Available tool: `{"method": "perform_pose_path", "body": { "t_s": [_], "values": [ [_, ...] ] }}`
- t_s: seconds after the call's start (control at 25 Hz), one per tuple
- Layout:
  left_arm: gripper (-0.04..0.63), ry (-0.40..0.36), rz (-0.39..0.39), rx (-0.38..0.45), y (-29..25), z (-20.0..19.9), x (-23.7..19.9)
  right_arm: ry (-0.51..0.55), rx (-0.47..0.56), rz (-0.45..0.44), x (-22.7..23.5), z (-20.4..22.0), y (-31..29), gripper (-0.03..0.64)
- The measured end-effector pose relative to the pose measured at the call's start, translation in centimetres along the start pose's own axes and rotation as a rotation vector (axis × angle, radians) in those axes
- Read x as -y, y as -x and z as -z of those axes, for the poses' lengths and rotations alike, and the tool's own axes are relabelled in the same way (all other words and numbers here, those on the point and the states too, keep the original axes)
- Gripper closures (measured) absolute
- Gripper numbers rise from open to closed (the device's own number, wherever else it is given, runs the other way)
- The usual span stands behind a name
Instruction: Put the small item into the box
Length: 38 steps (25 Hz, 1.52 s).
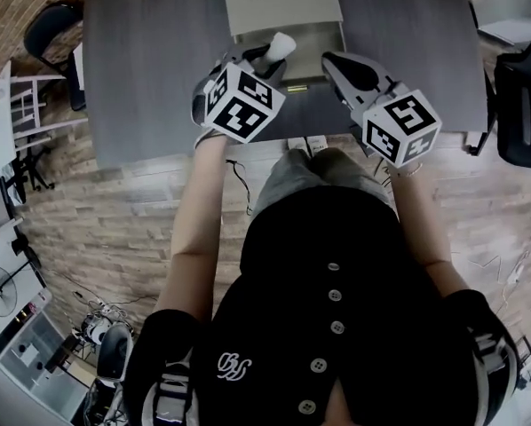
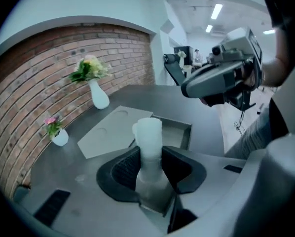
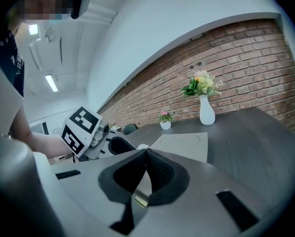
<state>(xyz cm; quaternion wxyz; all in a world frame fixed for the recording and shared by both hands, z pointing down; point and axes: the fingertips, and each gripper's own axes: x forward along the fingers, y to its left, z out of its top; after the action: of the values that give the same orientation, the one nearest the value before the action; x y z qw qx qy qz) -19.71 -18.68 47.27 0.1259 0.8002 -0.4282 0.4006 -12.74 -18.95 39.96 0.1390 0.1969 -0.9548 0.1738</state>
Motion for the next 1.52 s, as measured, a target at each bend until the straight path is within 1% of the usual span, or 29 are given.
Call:
{"method": "perform_pose_path", "body": {
  "t_s": [0.12,0.2,0.32,0.4,0.44,0.52,0.76,0.88,1.0,1.08,1.12,1.2,1.32,1.4,1.52],
  "values": [
    [0.463,-0.127,0.107,-0.099,-2.7,0.9,0.9,-0.040,-0.021,-0.001,0.8,0.8,-0.4,0.612],
    [0.463,-0.191,0.154,-0.161,-4.4,1.9,1.1,-0.061,-0.040,-0.002,1.2,1.5,-0.7,0.612],
    [0.463,-0.293,0.177,-0.251,-6.5,3.3,1.4,-0.086,-0.056,0.008,1.7,2.6,-0.7,0.612],
    [0.462,-0.348,0.184,-0.300,-7.4,4.0,1.4,-0.099,-0.060,0.015,2.0,3.1,-0.7,0.612],
    [0.462,-0.363,0.192,-0.318,-7.7,4.2,1.4,-0.103,-0.063,0.018,2.2,3.3,-0.7,0.612],
    [0.460,-0.370,0.209,-0.338,-8.2,4.4,1.5,-0.107,-0.070,0.021,2.4,3.6,-0.6,0.612],
    [0.454,-0.389,0.224,-0.346,-9.0,4.3,2.0,-0.127,-0.074,0.025,2.7,4.4,-0.4,0.612],
    [0.439,-0.376,0.209,-0.338,-9.0,4.2,1.6,-0.124,-0.076,0.024,2.7,4.3,-0.4,0.612],
    [0.384,-0.374,0.195,-0.334,-8.6,4.2,1.4,-0.118,-0.077,0.023,2.6,4.3,-0.3,0.612],
    [0.382,-0.360,0.189,-0.313,-8.0,3.8,1.3,-0.107,-0.073,0.023,2.6,4.1,-0.4,0.612],
    [0.382,-0.340,0.186,-0.292,-7.6,3.4,1.3,-0.100,-0.071,0.022,2.6,4.0,-0.4,0.612],
    [0.382,-0.277,0.181,-0.228,-6.2,2.3,1.1,-0.080,-0.070,0.018,2.3,3.4,-0.5,0.612],
    [0.383,-0.148,0.155,-0.101,-3.4,0.3,0.7,-0.046,-0.064,0.003,1.6,2.3,-0.9,0.612],
    [0.388,-0.074,0.116,-0.017,-1.5,-1.2,0.8,-0.022,-0.056,-0.010,1.1,1.5,-0.7,0.612],
    [0.413,-0.013,0.026,0.087,1.1,-3.6,0.6,0.016,-0.042,-0.030,0.7,-0.3,-0.5,0.612]
  ]
}}
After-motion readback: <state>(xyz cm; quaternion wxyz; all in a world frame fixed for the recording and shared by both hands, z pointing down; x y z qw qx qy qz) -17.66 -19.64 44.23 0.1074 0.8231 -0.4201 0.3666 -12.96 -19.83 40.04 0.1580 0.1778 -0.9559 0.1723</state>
